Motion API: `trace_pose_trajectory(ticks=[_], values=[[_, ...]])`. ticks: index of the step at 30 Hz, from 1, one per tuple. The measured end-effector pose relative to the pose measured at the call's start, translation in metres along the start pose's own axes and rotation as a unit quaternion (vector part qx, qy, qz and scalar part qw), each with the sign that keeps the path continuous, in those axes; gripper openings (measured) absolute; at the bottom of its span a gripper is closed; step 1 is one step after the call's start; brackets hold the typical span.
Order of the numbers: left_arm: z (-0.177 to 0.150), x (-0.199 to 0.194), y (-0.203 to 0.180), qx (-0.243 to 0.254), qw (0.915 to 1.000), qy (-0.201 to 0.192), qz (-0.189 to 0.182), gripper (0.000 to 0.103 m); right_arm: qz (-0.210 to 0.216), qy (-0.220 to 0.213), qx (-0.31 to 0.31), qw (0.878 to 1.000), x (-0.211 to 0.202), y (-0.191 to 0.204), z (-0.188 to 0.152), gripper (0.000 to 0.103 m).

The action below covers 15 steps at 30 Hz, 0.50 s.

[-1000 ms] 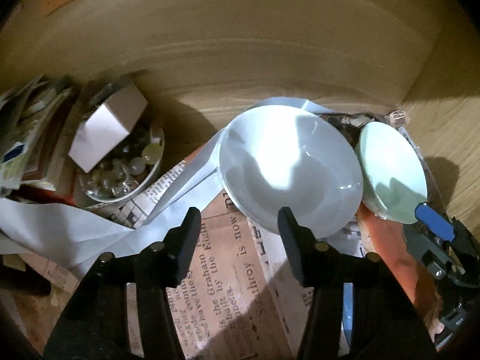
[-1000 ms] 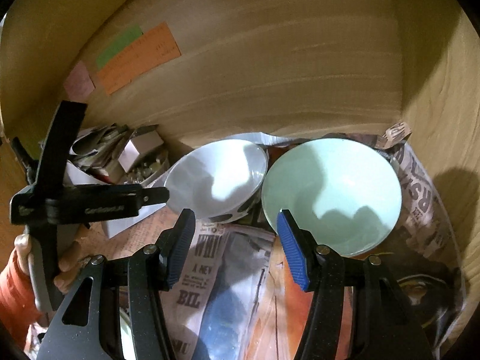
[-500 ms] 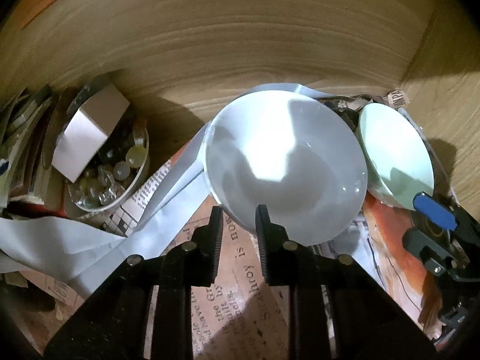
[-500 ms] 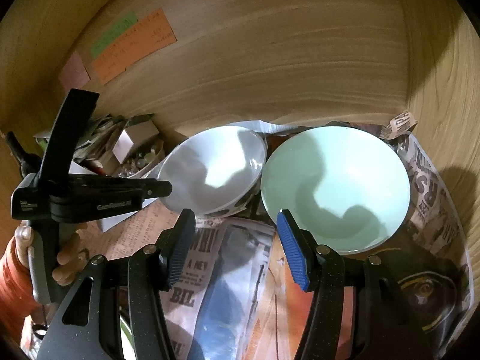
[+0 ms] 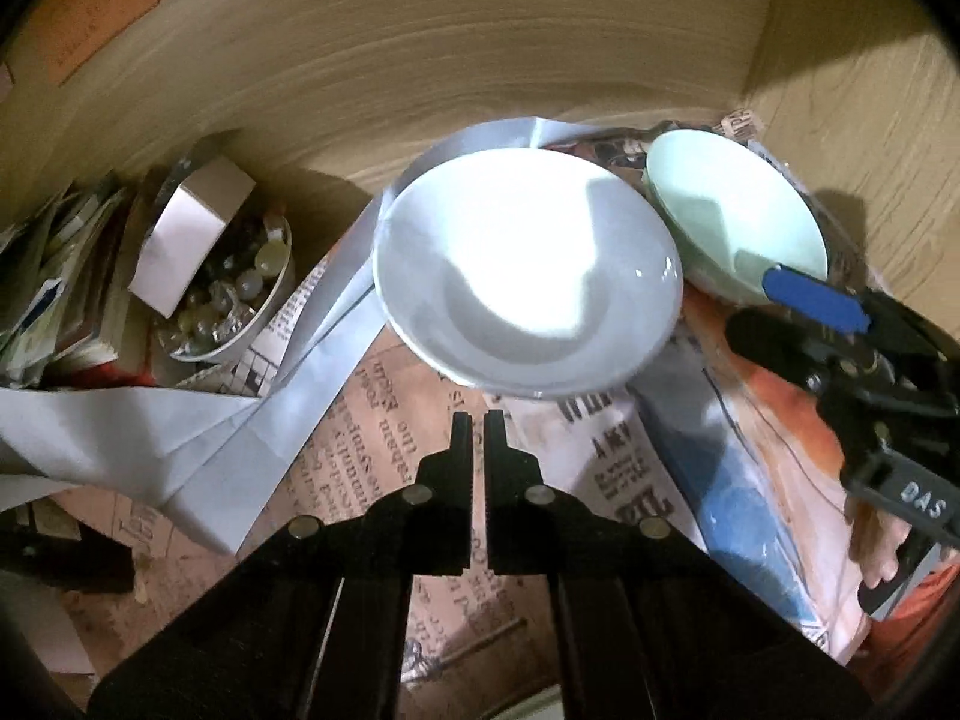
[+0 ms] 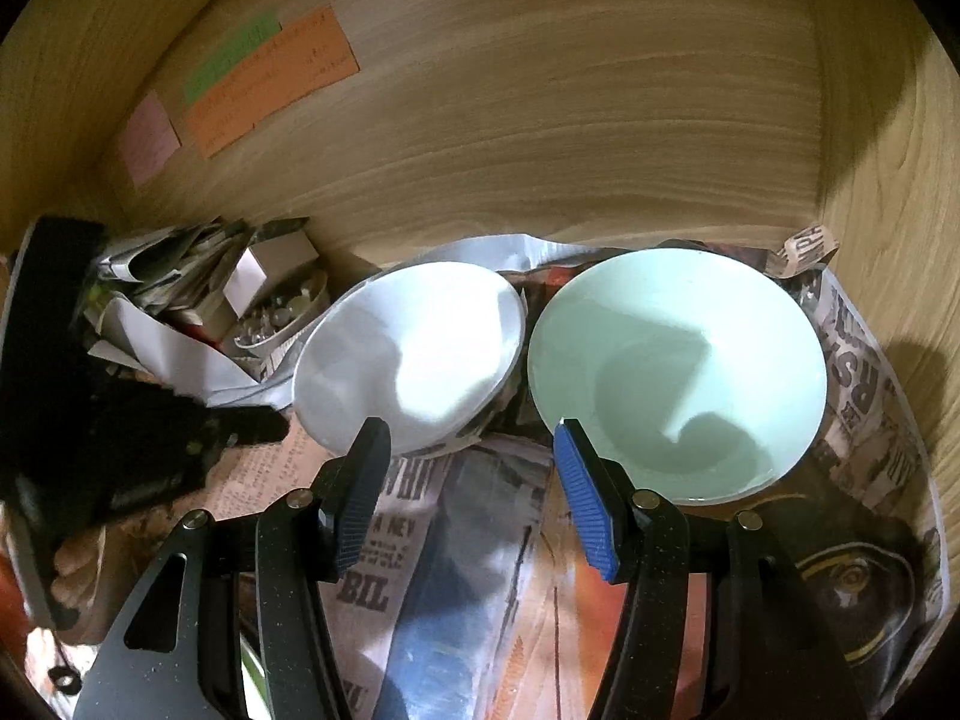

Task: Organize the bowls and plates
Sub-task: 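Lift the white bowl off the table with both grippers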

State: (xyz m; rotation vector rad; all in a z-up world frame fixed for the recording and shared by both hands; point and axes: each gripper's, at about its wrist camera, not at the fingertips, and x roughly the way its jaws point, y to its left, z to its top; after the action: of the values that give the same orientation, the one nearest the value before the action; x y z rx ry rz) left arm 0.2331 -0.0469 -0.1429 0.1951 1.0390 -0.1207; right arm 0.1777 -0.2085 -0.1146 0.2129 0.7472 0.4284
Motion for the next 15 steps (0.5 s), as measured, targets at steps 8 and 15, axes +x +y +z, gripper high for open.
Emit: trace_pose_trajectory(ticks=[8, 15], values=[[0.023, 0.005, 0.029, -0.078, 0.9961, -0.006, -0.040, 0.012, -0.005, 0.002, -0.003, 1.000, 0.001, 0.000, 0.000, 0.053], [0.037, 0.027, 0.026, -0.069, 0.9974, 0.011, -0.018, 0.018, -0.003, 0.004, -0.006, 1.000, 0.003, -0.002, 0.000, 0.053]])
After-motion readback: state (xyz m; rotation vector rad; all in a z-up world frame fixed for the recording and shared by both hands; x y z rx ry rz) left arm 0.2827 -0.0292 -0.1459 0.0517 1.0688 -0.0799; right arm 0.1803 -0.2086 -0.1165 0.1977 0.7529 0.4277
